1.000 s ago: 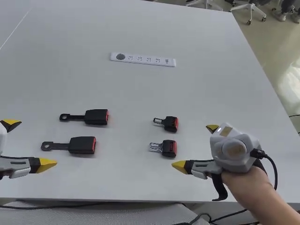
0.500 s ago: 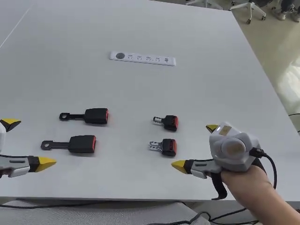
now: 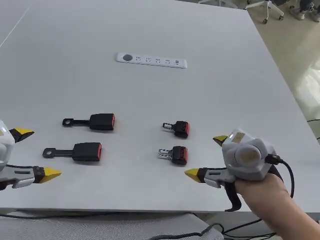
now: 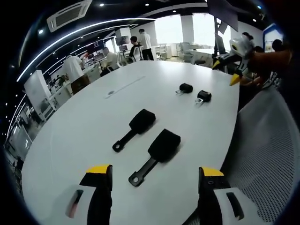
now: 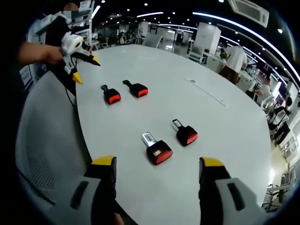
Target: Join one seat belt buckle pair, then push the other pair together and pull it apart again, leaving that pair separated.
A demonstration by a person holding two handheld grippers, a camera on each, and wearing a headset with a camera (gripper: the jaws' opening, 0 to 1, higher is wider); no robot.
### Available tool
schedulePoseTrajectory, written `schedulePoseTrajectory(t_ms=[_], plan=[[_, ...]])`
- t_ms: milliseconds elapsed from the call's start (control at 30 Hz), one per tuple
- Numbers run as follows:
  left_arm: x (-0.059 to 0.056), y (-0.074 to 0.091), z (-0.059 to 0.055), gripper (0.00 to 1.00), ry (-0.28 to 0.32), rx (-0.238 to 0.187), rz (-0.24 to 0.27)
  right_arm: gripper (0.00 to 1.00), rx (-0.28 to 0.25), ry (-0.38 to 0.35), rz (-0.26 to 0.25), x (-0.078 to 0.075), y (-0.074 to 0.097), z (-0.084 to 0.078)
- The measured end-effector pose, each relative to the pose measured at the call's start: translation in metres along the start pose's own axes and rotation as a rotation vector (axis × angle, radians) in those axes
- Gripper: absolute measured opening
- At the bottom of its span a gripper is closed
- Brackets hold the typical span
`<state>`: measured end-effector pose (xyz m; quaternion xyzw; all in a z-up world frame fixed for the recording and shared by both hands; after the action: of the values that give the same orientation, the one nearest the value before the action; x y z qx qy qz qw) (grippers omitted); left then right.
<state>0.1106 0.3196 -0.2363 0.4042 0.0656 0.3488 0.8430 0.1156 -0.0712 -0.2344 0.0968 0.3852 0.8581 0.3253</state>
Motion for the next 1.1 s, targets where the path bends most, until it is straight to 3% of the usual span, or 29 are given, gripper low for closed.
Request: schedulePoseTrajectory(t_ms=[33, 133, 267, 367, 533, 833, 967, 1100], plan=[[0.000, -0.002, 0.001, 0.75, -0.018, -0.002, -0.007, 0.69, -0.018, -0.021, 0.030, 0.003, -0.001, 0.004], [0.002, -0.006, 0.004, 0.67, -0.020, -0.012, -0.023, 0.69, -0.003, 0.031, 0.034, 0.002, -0.004, 0.007], [0.001, -0.014, 0.006, 0.62, -0.067, 0.005, -0.049, 0.64, 0.017, 0.064, 0.058, 0.004, -0.009, 0.009], [0.000, -0.020, 0.008, 0.56, -0.103, 0.011, -0.073, 0.54, 0.021, 0.087, 0.093, 0.005, -0.014, 0.012], [-0.002, -0.029, 0.014, 0.46, -0.140, 0.011, -0.112, 0.52, 0.034, 0.132, 0.116, 0.004, -0.020, 0.016], [0.000, -0.054, 0.022, 0.48, -0.248, 0.048, -0.171, 0.44, 0.096, 0.229, 0.170, -0.004, -0.038, 0.011], [0.005, -0.069, 0.019, 0.46, -0.308, 0.085, -0.192, 0.43, 0.128, 0.258, 0.200, -0.009, -0.047, 0.006], [0.006, -0.076, 0.022, 0.43, -0.325, 0.090, -0.207, 0.42, 0.151, 0.284, 0.225, -0.012, -0.056, 0.003]])
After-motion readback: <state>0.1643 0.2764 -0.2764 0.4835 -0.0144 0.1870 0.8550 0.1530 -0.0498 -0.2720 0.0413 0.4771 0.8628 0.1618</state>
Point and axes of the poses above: the centre of the closed fingertips' face, and the gripper's own axes: y roughly backward along the fingers, x roughly to its left, z roughly out of its top, the point moved 5 cm from there along y, roughly backward along the fingers, and after that the axes turned 2 degrees about z, right-handed, at the moved point
